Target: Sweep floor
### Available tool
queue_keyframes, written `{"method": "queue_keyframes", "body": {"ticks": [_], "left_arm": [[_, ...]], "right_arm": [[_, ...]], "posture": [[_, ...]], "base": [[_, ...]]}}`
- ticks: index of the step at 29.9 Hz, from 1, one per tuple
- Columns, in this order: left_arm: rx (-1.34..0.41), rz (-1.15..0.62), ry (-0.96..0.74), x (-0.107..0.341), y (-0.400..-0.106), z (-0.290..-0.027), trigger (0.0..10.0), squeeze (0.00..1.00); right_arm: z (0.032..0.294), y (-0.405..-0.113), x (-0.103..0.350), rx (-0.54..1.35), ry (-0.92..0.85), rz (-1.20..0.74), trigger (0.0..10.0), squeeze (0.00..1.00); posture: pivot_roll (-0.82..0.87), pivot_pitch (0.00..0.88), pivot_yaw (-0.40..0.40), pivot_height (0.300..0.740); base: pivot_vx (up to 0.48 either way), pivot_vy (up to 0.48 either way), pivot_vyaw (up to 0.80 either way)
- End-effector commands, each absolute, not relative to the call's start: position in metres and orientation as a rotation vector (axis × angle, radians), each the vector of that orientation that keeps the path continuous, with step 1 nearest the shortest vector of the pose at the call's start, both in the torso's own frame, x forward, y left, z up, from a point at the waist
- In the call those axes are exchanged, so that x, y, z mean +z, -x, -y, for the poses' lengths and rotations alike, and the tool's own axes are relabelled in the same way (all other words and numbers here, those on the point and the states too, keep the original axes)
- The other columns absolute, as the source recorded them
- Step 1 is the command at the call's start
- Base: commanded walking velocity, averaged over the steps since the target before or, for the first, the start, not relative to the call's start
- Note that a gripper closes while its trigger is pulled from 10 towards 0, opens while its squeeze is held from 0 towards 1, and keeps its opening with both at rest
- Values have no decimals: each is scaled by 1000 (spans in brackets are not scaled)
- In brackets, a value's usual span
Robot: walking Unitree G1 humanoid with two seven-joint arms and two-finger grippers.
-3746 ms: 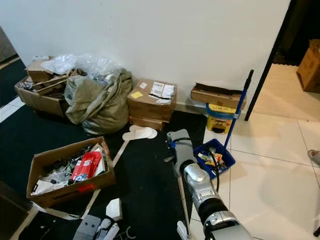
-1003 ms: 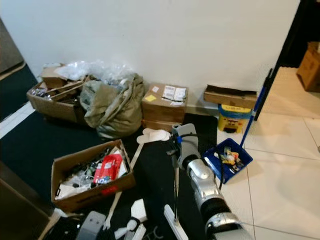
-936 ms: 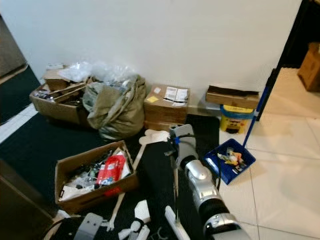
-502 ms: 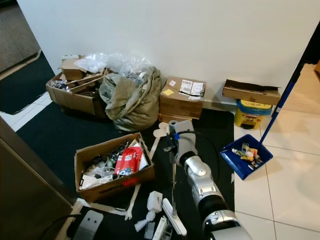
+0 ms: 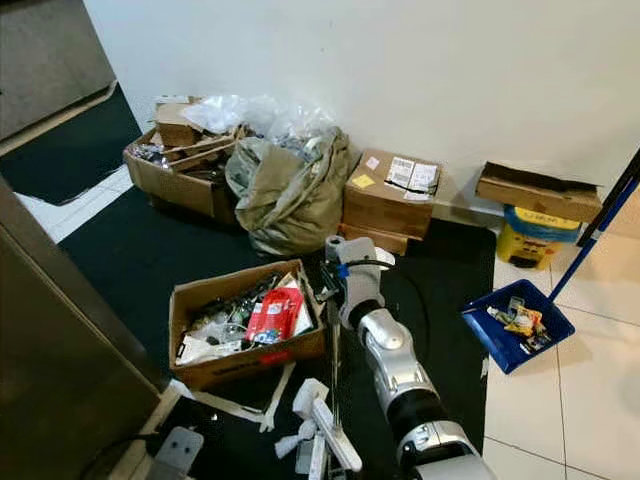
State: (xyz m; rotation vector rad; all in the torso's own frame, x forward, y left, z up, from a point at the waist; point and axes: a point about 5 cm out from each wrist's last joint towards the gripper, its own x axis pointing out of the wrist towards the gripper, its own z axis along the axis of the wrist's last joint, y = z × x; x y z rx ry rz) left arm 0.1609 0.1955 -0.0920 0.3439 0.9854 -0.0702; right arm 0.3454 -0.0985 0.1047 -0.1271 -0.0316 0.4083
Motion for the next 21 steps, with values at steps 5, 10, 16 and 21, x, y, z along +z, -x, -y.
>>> {"method": "queue_keyframes", "body": {"ticks": [5,10,16,21], "left_arm": [[-57,-985,-345,-92,-158,-199,10000,0],[-66,-980,-344,-93,-159,-196,10000,0],[-67,-976,-345,-92,-160,-196,10000,0],[-61,-974,-343,-92,-160,-197,10000,0]], "right_arm": [[77,-355,168,479,158,266,10000,0],[59,-353,192,571,-53,288,10000,0],[55,-355,191,564,-205,221,10000,0],[53,-360,173,484,-221,73,10000,0]], "posture": [[-72,77,50,740],[-72,84,43,740],[-71,84,39,740],[-68,85,40,740]], "base": [[0,0,0],[0,0,0],[0,0,0],[0,0,0]]}}
